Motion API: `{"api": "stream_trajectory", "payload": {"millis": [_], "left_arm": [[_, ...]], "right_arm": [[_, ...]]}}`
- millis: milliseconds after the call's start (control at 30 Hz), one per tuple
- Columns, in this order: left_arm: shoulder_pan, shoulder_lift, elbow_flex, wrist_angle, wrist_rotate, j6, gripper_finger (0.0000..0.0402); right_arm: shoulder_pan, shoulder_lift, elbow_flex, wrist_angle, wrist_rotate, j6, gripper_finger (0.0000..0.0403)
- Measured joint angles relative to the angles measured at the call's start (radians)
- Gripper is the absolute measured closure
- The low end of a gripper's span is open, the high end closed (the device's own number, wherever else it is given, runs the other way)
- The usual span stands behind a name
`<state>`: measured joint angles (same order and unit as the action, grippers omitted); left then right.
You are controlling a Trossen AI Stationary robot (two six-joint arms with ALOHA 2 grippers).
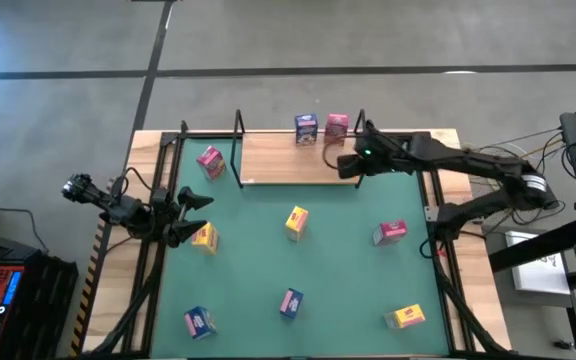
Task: Stack cereal on shelf
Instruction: Put the right pink cereal box on the shelf aligned with the other pink cereal box
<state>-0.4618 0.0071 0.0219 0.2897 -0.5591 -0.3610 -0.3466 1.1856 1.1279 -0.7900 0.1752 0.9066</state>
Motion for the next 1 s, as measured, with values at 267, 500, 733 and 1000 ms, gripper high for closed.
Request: {"api": "stream_trajectory", "payload": {"millis": [267, 500, 733, 1000], "left_arm": [[0.0, 0.0, 0.0, 0.0, 0.0, 0.0, 0.0003], [0.0, 0.0, 0.0, 0.0, 0.0, 0.0, 0.0003], [0.0, 0.0, 0.0, 0.0, 0.0, 0.0, 0.0003], [0.0, 0.0, 0.0, 0.0, 0.0, 0.0, 0.0003]], "right_arm": [[0.015, -0.249, -0.324, 0.381, -0.118, -0.073, 0.0283], [0.015, -0.401, -0.546, 0.637, -0.202, -0.106, 0.0283], [0.015, -0.513, -0.726, 0.909, -0.293, -0.15, 0.0283], [0.015, -0.578, -0.926, 1.24, -0.368, -0.156, 0.0283]]}}
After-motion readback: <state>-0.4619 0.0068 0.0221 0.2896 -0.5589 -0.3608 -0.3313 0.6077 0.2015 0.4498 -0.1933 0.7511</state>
